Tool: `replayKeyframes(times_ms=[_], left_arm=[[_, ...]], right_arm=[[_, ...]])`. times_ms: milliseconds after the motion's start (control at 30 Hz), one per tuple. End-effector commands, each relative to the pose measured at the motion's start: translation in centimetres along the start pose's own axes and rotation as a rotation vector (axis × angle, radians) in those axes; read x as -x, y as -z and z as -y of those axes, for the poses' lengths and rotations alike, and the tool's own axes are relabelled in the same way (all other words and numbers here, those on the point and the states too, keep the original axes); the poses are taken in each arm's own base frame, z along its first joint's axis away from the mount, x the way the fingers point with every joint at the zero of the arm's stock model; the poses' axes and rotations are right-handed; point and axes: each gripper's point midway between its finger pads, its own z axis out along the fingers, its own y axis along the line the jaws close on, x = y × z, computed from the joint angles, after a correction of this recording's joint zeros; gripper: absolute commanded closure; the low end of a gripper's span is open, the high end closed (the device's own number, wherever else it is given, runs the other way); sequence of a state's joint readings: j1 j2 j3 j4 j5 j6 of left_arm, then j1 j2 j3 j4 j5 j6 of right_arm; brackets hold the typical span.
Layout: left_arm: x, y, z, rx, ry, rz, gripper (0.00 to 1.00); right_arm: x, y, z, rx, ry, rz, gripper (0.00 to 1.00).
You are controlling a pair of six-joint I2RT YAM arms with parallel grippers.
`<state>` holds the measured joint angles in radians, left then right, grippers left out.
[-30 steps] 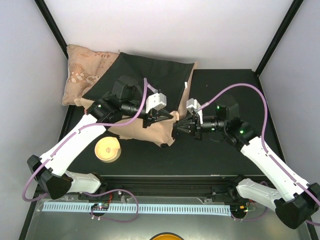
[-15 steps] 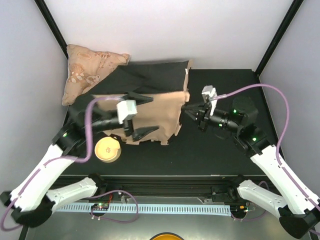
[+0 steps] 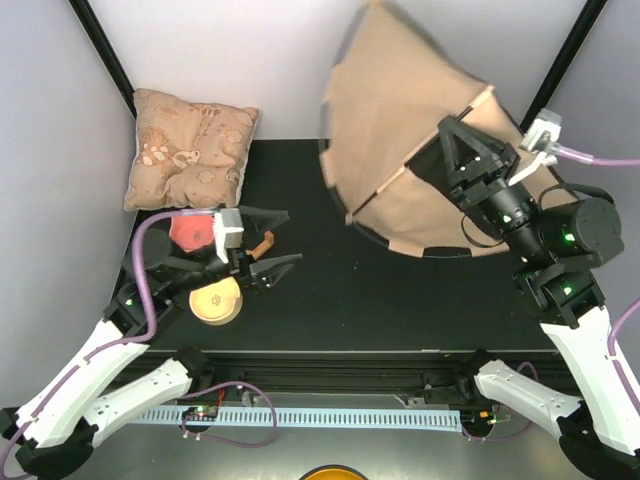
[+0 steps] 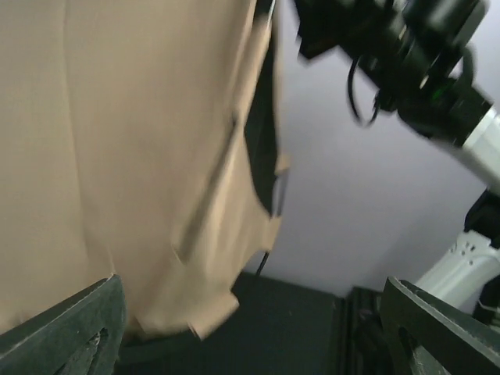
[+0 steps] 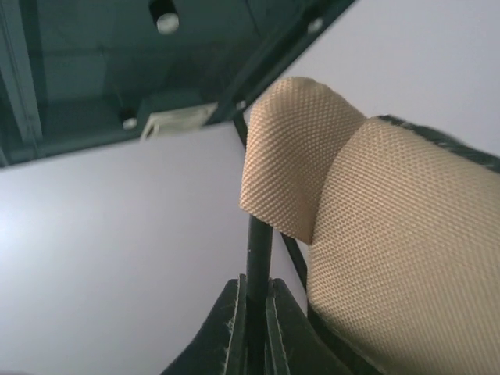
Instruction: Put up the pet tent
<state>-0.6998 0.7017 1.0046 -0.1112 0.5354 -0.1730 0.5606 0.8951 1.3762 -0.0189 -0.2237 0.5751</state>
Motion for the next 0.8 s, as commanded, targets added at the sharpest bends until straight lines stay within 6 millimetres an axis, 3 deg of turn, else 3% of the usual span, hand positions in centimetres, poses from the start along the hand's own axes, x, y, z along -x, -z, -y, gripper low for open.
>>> replayKeyframes(times_ms=[0, 300, 467, 667, 767], left_arm=[[-2.8, -1.3, -0.2, -0.037, 0.066, -0.01, 0.09], [-7.2, -2.3, -3.1, 0.067, -0.115, 0.02, 0.04], [-10.3, -3.7, -2.9, -0.009, -0.127, -0.05, 0.02], [-12.7, -4.9, -1.2, -0.17, -0.069, -0.117, 0.34], [-13.7, -5.5, -2.9, -0.097, -0.052, -0.144, 0.43]], right_arm=[[5.9, 0.6, -1.3, 0.021, -0.05, 0.247, 0.99], [5.4, 1.4, -0.5, 0.017, -0.106, 0.296, 0.99], [5.4, 2.4, -0.3, 0.021, -0.149, 0.322, 0.99], [5.2, 2.8, -0.3, 0.046, -0.219, 0.338, 0.99], [5.4, 3.0, -0.5, 0.067, -0.249, 0.351, 0.99]])
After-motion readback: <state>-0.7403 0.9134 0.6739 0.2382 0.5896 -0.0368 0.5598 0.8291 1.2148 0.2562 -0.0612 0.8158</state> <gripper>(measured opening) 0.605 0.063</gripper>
